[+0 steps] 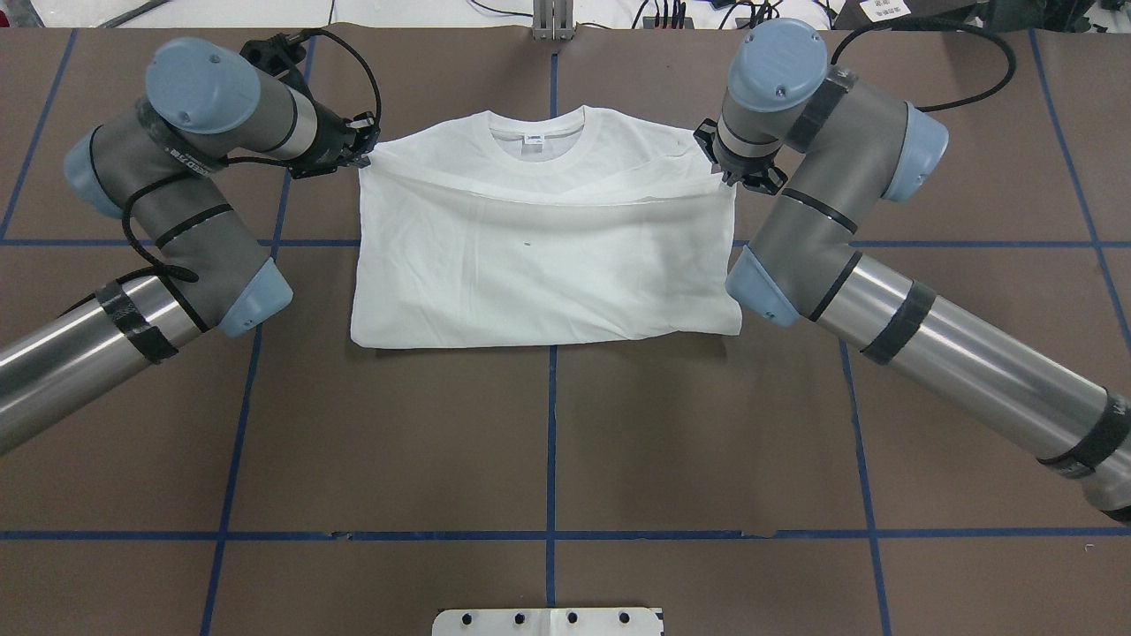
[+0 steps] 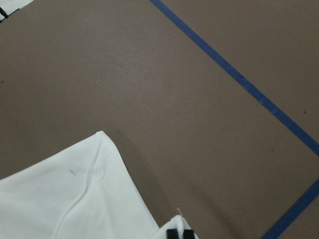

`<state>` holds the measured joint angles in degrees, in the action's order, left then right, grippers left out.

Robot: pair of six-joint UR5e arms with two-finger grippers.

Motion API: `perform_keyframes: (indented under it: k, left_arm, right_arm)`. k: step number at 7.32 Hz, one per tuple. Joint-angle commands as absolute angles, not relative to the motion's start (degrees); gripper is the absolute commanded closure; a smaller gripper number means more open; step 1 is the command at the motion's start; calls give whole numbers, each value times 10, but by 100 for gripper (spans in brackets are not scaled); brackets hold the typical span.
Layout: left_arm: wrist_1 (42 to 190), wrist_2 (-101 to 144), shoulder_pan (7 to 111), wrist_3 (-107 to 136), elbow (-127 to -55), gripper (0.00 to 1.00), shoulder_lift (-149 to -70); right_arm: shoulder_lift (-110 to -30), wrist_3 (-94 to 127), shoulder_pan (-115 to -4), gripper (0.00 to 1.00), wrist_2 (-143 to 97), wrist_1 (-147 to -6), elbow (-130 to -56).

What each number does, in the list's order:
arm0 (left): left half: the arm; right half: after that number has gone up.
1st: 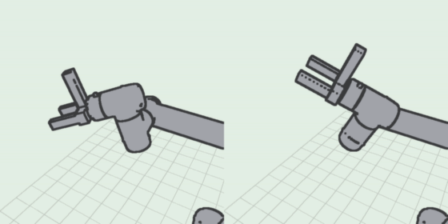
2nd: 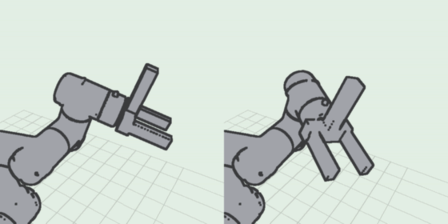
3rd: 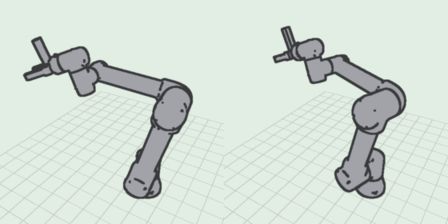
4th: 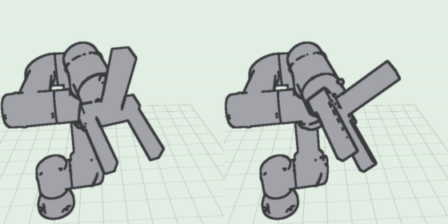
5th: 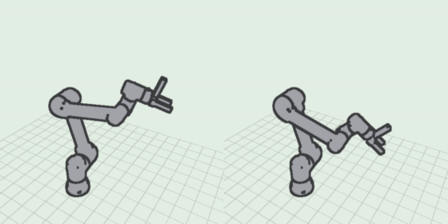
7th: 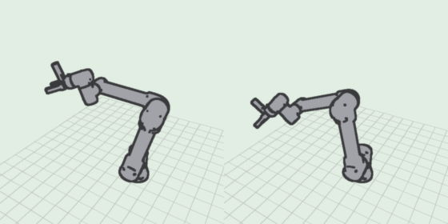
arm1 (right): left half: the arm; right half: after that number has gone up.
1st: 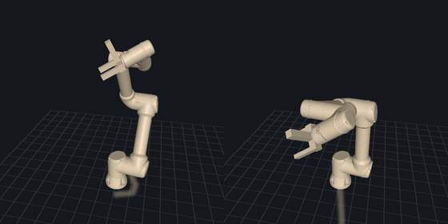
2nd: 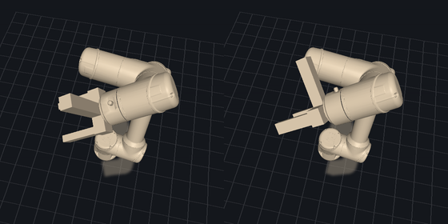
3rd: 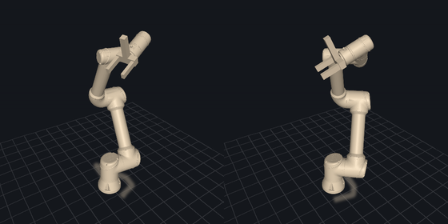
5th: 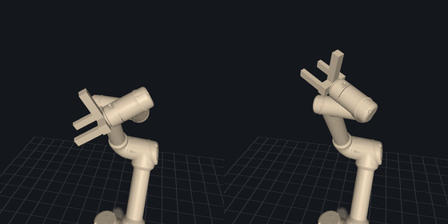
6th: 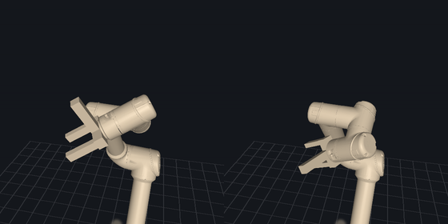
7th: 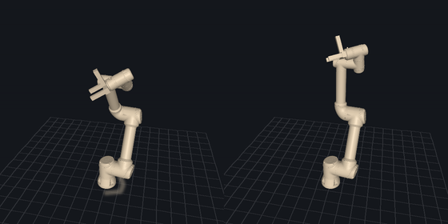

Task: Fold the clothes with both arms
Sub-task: 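Lay the hem down near the collar with both grippers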

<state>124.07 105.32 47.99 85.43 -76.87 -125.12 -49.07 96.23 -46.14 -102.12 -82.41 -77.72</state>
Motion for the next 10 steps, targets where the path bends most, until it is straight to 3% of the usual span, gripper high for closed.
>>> perform_keyframes:
  k: [1,4,10]
  left_arm:
    - [1249,1050,481,854,-749,100,-1261]
    - [1251,1027,482,833,-709,100,-1286]
    - [1291,1027,482,833,-673,96,-1284]
  right_arm:
    - [-468,942,-476,100,-1021,-817,-734]
    - [-439,943,-480,100,-1021,-795,-675]
    - [-437,942,-475,100,-1021,-766,-655]
